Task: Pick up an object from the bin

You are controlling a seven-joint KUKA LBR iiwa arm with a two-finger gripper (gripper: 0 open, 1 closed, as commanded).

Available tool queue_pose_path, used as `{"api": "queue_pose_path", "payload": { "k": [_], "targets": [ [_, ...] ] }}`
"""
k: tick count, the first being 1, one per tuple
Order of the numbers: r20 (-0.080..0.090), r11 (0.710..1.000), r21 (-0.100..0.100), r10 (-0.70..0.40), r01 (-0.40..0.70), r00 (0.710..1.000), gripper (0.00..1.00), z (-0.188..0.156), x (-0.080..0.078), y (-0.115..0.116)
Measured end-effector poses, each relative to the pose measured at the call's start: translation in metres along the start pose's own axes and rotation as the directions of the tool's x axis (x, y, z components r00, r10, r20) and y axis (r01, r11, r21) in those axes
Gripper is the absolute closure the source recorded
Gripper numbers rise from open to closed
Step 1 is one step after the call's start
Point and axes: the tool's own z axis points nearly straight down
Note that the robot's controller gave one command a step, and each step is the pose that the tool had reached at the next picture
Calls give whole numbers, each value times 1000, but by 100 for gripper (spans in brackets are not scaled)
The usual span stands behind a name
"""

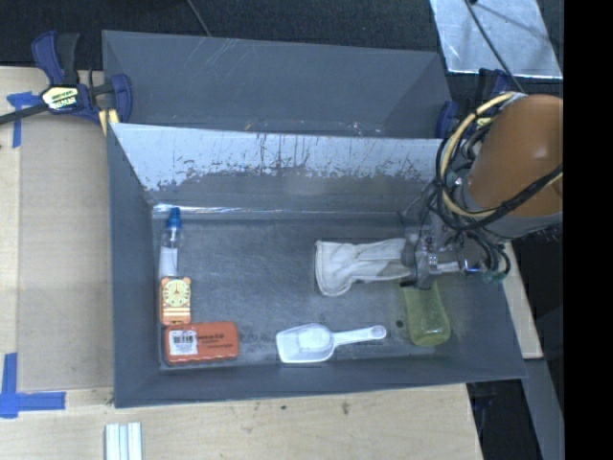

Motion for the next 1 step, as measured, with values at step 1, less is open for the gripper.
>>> {"api": "queue_pose_path", "payload": {
  "k": [1],
  "targets": [
    [-6,1000,-1,-10,10,1000,100,-54,-11,7]
  ]
}}
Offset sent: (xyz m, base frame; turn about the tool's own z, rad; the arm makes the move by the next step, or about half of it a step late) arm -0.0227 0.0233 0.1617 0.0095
